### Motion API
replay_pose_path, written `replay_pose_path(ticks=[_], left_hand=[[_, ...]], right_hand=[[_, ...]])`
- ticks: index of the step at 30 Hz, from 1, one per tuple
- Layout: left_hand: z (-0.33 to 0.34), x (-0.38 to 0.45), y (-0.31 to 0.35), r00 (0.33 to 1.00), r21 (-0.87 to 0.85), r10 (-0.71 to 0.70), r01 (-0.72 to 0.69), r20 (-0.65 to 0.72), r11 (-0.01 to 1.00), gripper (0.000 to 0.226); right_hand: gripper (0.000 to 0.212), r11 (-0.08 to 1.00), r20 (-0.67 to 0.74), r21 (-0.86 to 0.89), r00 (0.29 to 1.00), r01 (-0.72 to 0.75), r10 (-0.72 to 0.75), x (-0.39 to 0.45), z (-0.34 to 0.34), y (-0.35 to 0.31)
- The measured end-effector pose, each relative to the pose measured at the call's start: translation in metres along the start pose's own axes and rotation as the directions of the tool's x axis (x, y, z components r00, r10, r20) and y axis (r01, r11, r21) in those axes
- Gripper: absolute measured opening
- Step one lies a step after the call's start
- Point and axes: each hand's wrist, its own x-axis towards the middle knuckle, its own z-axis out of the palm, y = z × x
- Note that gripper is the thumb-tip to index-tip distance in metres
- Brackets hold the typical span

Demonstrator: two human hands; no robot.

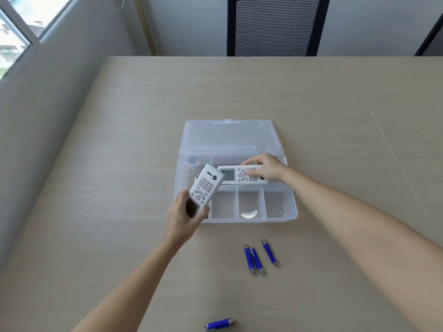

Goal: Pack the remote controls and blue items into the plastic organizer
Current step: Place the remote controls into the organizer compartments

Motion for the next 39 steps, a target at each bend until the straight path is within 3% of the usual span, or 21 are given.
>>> replay_pose_path(ticks=[5, 9, 11, 13, 15, 16, 17, 19, 21, 26, 32, 34, 36, 39], left_hand=[[0.003, 0.01, 0.004, 0.999, -0.09, -0.022, 0.018, -0.038, 0.996, 0.041], [0.011, 0.039, 0.017, 0.997, -0.094, -0.015, 0.008, -0.075, 0.996, 0.043], [0.018, 0.062, 0.027, 0.999, -0.037, 0.021, -0.022, -0.046, 0.999, 0.045], [0.025, 0.088, 0.037, 0.996, 0.056, 0.069, -0.072, 0.057, 0.996, 0.051], [0.034, 0.114, 0.047, 0.964, 0.224, 0.106, -0.162, 0.244, 0.961, 0.062], [0.039, 0.124, 0.051, 0.928, 0.31, 0.102, -0.221, 0.357, 0.925, 0.068], [0.044, 0.133, 0.055, 0.885, 0.381, 0.084, -0.281, 0.459, 0.881, 0.072], [0.054, 0.144, 0.057, 0.799, 0.462, 0.025, -0.373, 0.601, 0.804, 0.072], [0.063, 0.148, 0.054, 0.753, 0.504, -0.02, -0.42, 0.658, 0.755, 0.063], [0.075, 0.147, 0.042, 0.794, 0.579, -0.028, -0.418, 0.607, 0.7, 0.04], [0.076, 0.138, 0.042, 0.804, 0.657, -0.098, -0.401, 0.586, 0.638, 0.044], [0.071, 0.122, 0.046, 0.842, 0.636, -0.017, -0.394, 0.539, 0.664, 0.047], [0.061, 0.093, 0.051, 0.879, 0.578, 0.16, -0.423, 0.449, 0.698, 0.049], [0.035, 0.024, 0.046, 0.802, 0.427, 0.452, -0.593, 0.391, 0.682, 0.031]], right_hand=[[0.03, 0.999, 0.07, 0.028, 0.997, -0.018, 0.016, 0.019, 0.015, 0.004], [0.037, 0.944, 0.042, -0.329, 0.999, 0.023, -0.01, 0.022, 0.025, 0.009], [0.04, 0.933, 0.024, -0.352, 0.997, 0.073, -0.069, 0.014, 0.026, 0.01], [0.046, 0.941, -0.232, -0.301, 0.945, 0.157, -0.232, -0.005, 0.024, 0.015], [0.048, 0.956, -0.612, -0.249, 0.739, 0.159, -0.282, -0.032, 0.024, 0.03], [0.048, 0.976, -0.713, -0.186, 0.667, 0.117, -0.216, -0.045, 0.024, 0.042], [0.048, 0.994, -0.737, -0.089, 0.667, 0.062, -0.108, -0.057, 0.026, 0.052], [0.05, 0.993, -0.585, 0.077, 0.803, -0.084, 0.113, -0.074, 0.034, 0.072], [0.051, 0.984, -0.434, 0.093, 0.883, -0.153, 0.178, -0.083, 0.044, 0.089], [0.049, 0.982, -0.471, 0.121, 0.862, -0.146, 0.186, -0.077, 0.053, 0.101], [0.049, 0.984, -0.45, 0.108, 0.875, -0.145, 0.178, -0.077, 0.052, 0.1], [0.051, 0.973, -0.41, 0.185, 0.889, -0.137, 0.203, -0.08, 0.049, 0.095], [0.052, 0.941, -0.466, 0.32, 0.847, -0.108, 0.255, -0.089, 0.051, 0.093], [0.024, 0.88, -0.651, 0.464, 0.633, -0.105, 0.419, -0.121, 0.078, 0.1]])
